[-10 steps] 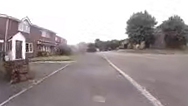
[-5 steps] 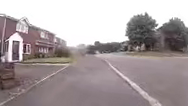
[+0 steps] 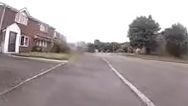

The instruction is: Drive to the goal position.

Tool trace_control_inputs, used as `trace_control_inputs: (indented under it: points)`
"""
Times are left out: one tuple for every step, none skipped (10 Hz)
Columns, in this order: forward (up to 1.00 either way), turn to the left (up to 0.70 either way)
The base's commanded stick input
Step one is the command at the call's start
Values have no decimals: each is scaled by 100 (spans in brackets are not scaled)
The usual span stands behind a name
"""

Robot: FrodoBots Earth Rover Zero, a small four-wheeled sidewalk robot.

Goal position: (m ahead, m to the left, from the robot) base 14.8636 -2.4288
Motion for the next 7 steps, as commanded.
trace_control_inputs:
  points:
    - [99,0]
    - [100,0]
    - [100,0]
    - [100,0]
    - [100,0]
    - [100,0]
    - [100,0]
